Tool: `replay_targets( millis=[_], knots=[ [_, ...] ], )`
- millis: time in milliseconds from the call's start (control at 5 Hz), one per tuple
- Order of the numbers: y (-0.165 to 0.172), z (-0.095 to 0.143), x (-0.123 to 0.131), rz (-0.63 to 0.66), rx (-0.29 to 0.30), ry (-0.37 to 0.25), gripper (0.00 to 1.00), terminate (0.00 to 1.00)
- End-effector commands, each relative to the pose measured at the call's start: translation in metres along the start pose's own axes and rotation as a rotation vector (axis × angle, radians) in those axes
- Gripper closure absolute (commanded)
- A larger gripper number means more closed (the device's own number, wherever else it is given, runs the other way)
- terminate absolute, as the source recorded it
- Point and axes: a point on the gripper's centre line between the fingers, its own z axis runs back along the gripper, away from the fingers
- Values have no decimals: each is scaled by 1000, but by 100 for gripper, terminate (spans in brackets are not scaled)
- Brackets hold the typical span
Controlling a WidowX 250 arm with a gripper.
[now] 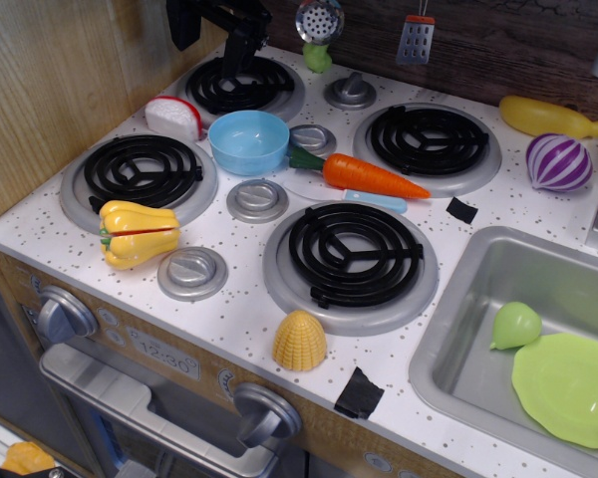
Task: Put corn into bowl
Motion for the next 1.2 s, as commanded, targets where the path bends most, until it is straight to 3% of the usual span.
replay_targets(
  millis=[0,200,600,800,1000],
  knots=[
    [0,0,0,0,0,0,0,0],
    [-15,34,-17,42,25,42,0,0],
    [-63,83,-61,74,-37,99,0,0],
    [-113,98,-90,154,-50,110,0,0],
    [-151,91,-113,171,-57,62,0,0]
  ],
)
